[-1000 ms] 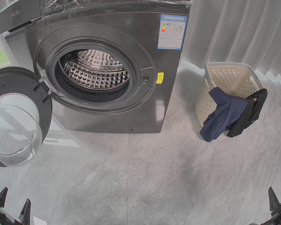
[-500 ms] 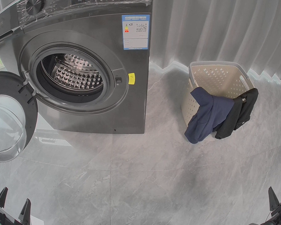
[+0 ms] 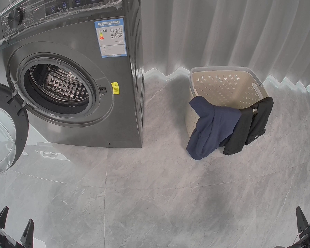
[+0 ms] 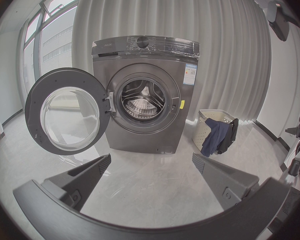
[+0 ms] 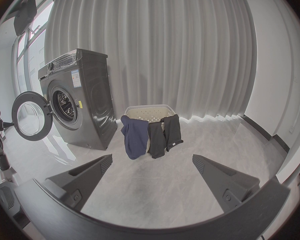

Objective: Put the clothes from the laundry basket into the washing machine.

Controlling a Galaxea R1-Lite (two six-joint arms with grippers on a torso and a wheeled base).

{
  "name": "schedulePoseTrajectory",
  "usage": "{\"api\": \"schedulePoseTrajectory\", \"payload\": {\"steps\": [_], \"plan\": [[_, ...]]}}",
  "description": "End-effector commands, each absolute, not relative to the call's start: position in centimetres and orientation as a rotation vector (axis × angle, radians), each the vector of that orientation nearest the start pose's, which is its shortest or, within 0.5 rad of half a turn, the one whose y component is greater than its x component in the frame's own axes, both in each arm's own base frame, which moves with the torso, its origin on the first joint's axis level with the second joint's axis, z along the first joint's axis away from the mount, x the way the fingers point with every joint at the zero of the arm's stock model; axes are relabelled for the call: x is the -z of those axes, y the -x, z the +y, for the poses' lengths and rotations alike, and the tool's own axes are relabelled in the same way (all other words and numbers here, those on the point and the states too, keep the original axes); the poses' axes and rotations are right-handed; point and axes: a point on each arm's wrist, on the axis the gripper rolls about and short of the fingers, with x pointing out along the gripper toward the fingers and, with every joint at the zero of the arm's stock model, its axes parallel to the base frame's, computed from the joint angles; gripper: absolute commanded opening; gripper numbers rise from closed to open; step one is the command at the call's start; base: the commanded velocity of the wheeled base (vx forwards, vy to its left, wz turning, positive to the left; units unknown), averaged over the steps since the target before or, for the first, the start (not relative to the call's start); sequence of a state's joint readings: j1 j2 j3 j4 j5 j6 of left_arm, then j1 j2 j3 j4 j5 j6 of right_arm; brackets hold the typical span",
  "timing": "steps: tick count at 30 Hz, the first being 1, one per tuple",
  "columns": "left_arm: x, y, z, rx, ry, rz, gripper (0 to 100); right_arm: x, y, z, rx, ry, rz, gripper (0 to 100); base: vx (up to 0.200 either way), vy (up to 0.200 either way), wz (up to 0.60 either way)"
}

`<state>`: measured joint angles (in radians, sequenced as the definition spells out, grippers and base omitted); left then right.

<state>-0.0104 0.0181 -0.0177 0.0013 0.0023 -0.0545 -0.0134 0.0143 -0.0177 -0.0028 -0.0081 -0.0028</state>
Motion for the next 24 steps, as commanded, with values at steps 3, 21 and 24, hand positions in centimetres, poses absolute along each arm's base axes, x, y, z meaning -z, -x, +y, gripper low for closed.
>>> {"api": "schedulePoseTrajectory", "payload": {"steps": [3, 21, 24], "plan": [[-7.61, 2.23, 0.03, 0.009, 0.052, 0.006, 100, -7.59, 2.26, 0.01, 0.023, 0.003, 0.0, 100, 0.133, 0.0, 0.0], [-7.56, 2.25, 0.03, 0.006, 0.054, 0.005, 100, -7.59, 2.26, 0.01, 0.021, 0.003, 0.0, 100, 0.078, -0.056, 0.0], [-7.56, 2.25, 0.03, 0.006, 0.055, 0.005, 100, -7.59, 2.26, 0.01, 0.021, 0.003, 0.0, 100, 0.0, -0.2, 0.0]]}}
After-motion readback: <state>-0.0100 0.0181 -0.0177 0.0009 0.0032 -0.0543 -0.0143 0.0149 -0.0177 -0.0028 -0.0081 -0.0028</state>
